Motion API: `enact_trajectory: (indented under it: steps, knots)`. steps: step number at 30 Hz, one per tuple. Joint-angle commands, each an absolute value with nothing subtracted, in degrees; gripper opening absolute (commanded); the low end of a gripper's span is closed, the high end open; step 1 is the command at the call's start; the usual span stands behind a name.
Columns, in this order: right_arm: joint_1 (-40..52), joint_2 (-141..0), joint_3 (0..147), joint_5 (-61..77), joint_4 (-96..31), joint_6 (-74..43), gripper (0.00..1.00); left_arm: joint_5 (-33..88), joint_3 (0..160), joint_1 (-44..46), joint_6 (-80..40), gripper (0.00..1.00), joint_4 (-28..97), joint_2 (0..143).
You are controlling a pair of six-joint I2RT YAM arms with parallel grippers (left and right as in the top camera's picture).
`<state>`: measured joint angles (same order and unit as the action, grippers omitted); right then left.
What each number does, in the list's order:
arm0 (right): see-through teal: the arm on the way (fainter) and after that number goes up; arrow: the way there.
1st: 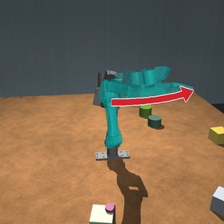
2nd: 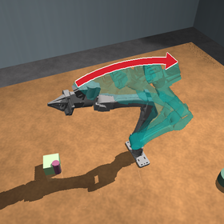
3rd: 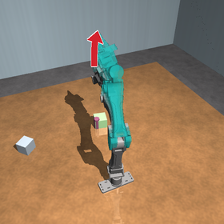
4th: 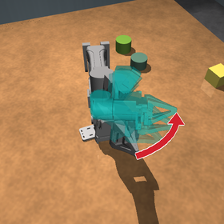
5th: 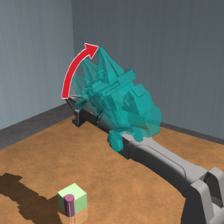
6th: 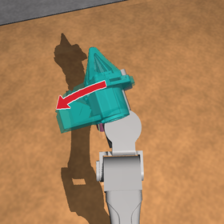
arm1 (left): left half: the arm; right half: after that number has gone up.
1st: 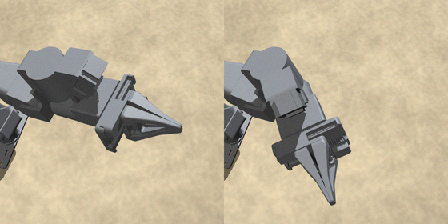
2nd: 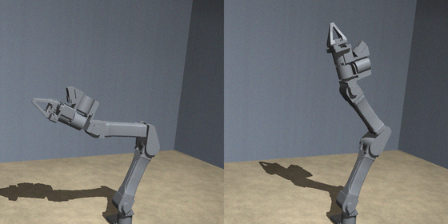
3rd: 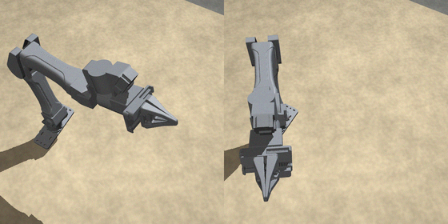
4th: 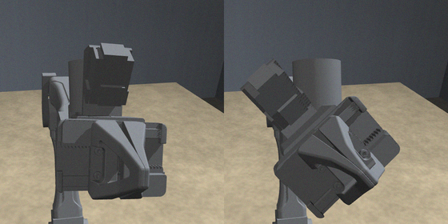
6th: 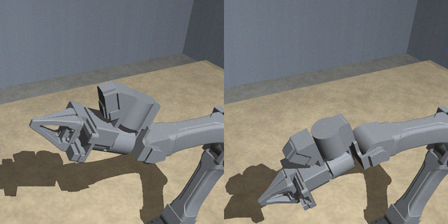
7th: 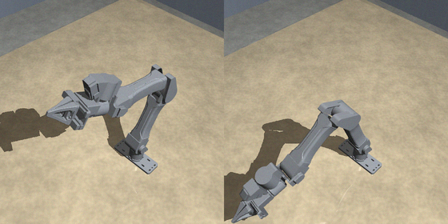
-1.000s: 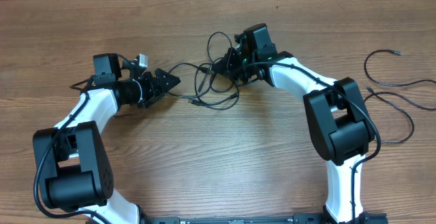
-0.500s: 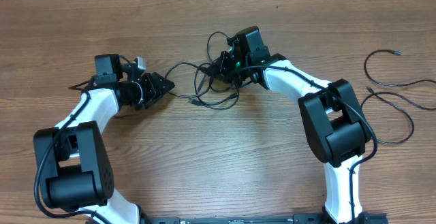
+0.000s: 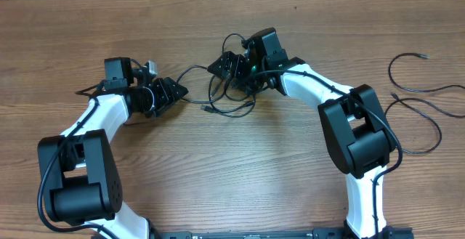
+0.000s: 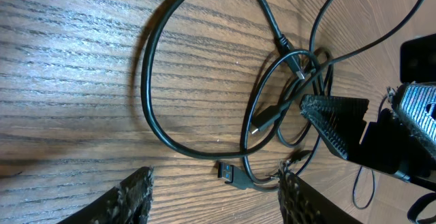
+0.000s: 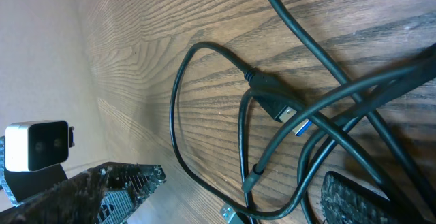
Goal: Untangle cables
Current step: 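Hold cables with the right gripper while the left gripper stays near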
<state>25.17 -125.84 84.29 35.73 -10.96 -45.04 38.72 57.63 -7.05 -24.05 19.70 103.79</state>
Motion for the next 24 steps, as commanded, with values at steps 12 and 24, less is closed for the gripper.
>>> enact_trajectory:
  steps: [12,24]
  knots:
    - [25.0,-123.4,84.4,35.4,-10.7,-44.9,1.00,37.0,57.4,-6.7,-24.7,0.61,19.7,104.5]
    - [25.0,-123.4,84.4,35.4,-10.7,-44.9,1.00,37.0,57.4,-6.7,-24.7,0.62,19.7,104.5]
